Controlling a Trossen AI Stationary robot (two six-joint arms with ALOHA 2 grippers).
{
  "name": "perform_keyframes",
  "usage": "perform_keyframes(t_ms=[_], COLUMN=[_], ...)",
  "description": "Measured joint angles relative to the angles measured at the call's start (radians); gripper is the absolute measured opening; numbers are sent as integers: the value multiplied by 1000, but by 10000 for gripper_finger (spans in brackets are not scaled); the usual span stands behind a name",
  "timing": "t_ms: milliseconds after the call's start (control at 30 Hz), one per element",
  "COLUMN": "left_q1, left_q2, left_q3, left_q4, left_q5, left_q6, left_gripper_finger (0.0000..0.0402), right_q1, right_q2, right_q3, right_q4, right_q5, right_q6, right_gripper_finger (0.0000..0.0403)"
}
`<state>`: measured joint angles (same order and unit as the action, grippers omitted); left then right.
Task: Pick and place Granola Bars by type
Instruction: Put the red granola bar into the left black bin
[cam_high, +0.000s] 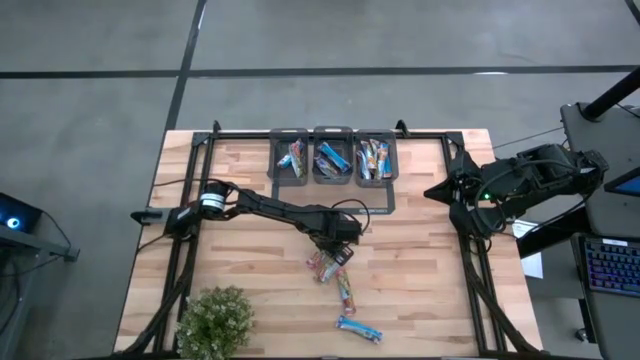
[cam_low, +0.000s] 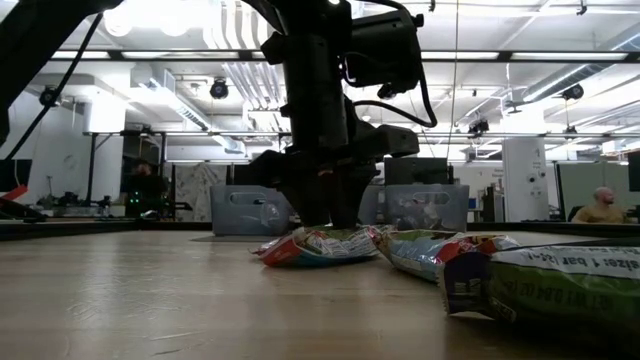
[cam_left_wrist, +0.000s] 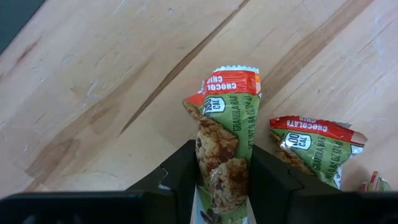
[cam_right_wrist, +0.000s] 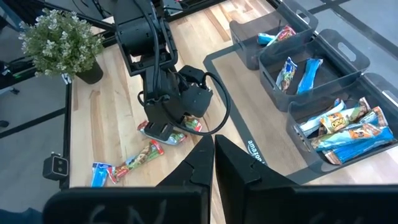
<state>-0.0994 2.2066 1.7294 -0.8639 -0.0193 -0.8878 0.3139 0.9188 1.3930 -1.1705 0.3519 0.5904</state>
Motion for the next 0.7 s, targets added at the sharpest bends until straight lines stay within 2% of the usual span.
perform_keyframes(t_ms=[700], left_q1=[0], left_q2=[-1], left_q3=[0], left_q4=[-2], left_q5=[3], left_q6=[-1], left_gripper_finger=[106], right_q1=[0], right_q2=[0], right_q3=[0], right_q4=[0], right_q5=[0], right_q6=[-14], right_gripper_finger=[8])
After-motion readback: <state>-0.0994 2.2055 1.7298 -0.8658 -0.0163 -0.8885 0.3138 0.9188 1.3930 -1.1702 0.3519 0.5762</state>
